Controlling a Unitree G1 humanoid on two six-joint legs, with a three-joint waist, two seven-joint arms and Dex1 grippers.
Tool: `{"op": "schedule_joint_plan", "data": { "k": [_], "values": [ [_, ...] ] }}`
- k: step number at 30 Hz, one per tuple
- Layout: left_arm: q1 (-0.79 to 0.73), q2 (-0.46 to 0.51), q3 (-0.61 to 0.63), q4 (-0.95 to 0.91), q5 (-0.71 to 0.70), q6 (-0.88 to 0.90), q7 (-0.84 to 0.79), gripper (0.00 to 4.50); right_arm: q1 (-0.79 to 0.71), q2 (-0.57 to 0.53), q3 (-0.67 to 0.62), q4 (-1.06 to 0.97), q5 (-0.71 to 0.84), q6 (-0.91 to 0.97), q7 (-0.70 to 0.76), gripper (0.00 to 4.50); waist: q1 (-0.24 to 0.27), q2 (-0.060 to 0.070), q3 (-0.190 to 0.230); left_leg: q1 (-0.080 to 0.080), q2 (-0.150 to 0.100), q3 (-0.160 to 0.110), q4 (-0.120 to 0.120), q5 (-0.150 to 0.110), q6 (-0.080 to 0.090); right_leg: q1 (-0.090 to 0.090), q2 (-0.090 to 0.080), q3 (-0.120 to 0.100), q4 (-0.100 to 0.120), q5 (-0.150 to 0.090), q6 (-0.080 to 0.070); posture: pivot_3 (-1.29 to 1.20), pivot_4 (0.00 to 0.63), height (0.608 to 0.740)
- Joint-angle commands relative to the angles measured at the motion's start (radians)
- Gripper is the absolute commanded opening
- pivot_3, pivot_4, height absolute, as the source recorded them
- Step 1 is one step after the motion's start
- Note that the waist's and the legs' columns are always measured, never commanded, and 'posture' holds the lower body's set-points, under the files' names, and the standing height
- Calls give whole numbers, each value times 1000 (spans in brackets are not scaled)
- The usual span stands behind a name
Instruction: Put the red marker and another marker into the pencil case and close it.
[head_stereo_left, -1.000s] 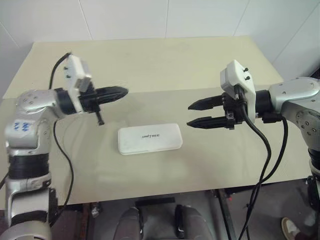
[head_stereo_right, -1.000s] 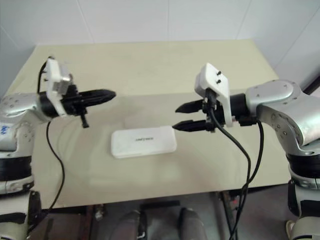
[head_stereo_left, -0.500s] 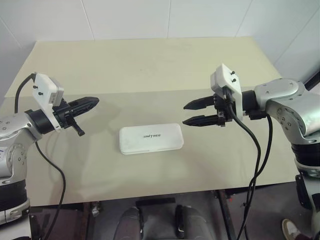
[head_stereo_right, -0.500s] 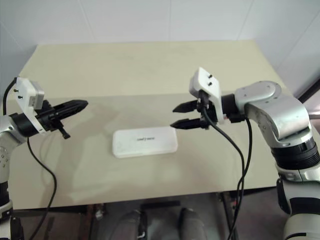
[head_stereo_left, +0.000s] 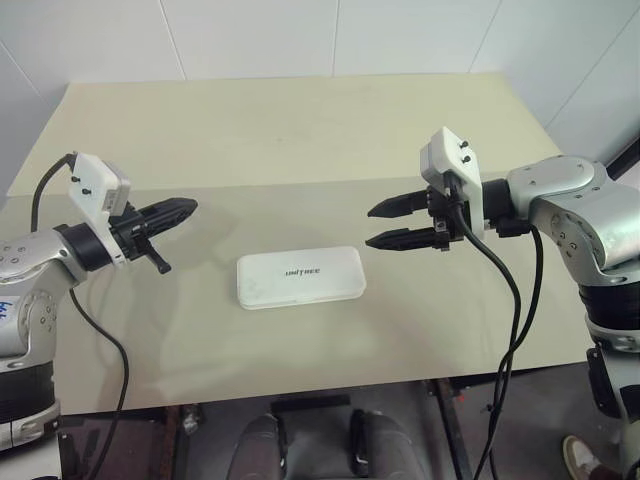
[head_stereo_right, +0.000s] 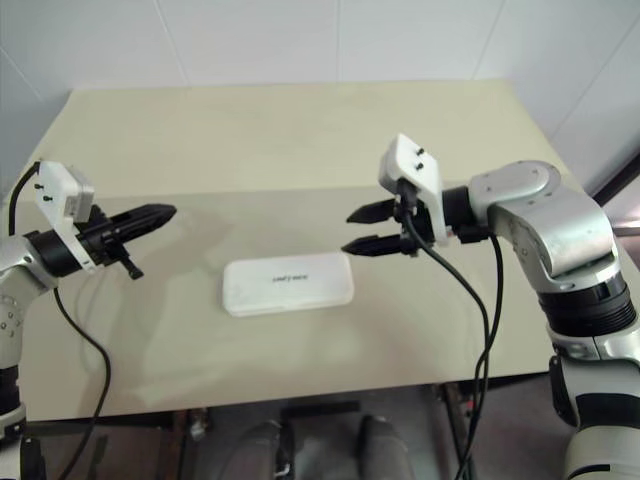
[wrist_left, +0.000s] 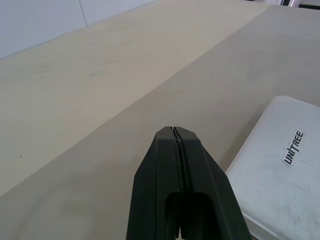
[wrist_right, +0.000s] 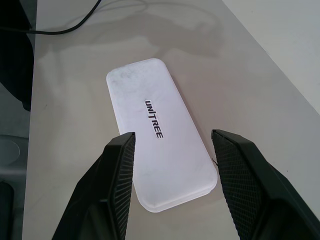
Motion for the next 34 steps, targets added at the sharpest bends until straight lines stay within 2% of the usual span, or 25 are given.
{"op": "schedule_joint_plan", "data": {
  "k": [1, 34],
  "values": [
    [-19, 21, 0, 9, 2, -27, -2, 21, -3, -12, -26, -32, -1, -7, 3, 2562, 0, 0, 0, 0, 0, 0, 0, 0, 0, 0, 0, 0, 0, 0, 0, 0, 150, 740],
    [2, 43, -14, 13, 4, -42, -6, 21, 3, -14, -26, -35, -5, -9, 10, 2562, 0, 0, 0, 0, 0, 0, 0, 0, 0, 0, 0, 0, 0, 0, 0, 0, 150, 740]
  ]
}}
